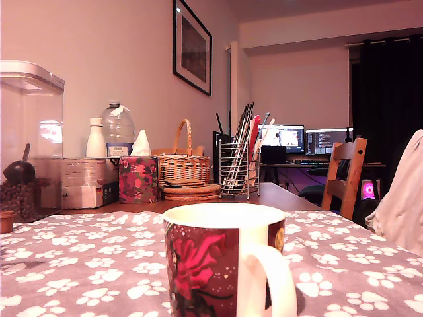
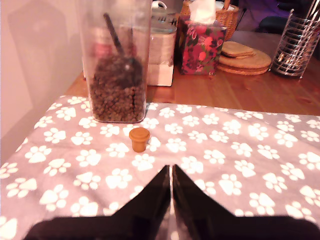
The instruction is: Pick up the coffee capsules on the table and drop them inside the coffee cup
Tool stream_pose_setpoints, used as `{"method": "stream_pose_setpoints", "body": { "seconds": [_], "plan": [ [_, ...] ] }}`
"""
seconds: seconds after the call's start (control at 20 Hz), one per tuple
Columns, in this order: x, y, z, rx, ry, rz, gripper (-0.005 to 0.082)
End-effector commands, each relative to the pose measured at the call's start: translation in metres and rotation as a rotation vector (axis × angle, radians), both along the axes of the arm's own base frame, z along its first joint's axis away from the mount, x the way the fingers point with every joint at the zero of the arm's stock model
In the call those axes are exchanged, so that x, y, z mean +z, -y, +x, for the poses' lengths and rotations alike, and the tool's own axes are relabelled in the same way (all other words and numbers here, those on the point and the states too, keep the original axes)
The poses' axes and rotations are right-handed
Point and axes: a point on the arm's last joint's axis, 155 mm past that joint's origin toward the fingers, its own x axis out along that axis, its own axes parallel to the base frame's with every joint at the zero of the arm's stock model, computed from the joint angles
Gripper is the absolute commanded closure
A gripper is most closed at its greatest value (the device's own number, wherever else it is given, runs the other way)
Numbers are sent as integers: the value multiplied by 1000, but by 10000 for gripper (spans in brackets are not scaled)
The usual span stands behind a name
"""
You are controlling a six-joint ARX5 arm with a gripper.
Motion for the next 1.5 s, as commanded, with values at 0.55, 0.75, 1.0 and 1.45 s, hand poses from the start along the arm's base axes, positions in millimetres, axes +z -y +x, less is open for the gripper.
{"method": "stream_pose_setpoints", "body": {
  "seconds": [0.55, 0.75, 1.0, 1.45],
  "plan": [
    [-9, 0, 23, 3, -19, -6, 235],
    [-14, -2, 29, 10, -28, -5, 237],
    [-19, -13, 37, 39, -33, -7, 272],
    [-26, -18, 52, 21, -13, 35, 266]
  ]
}}
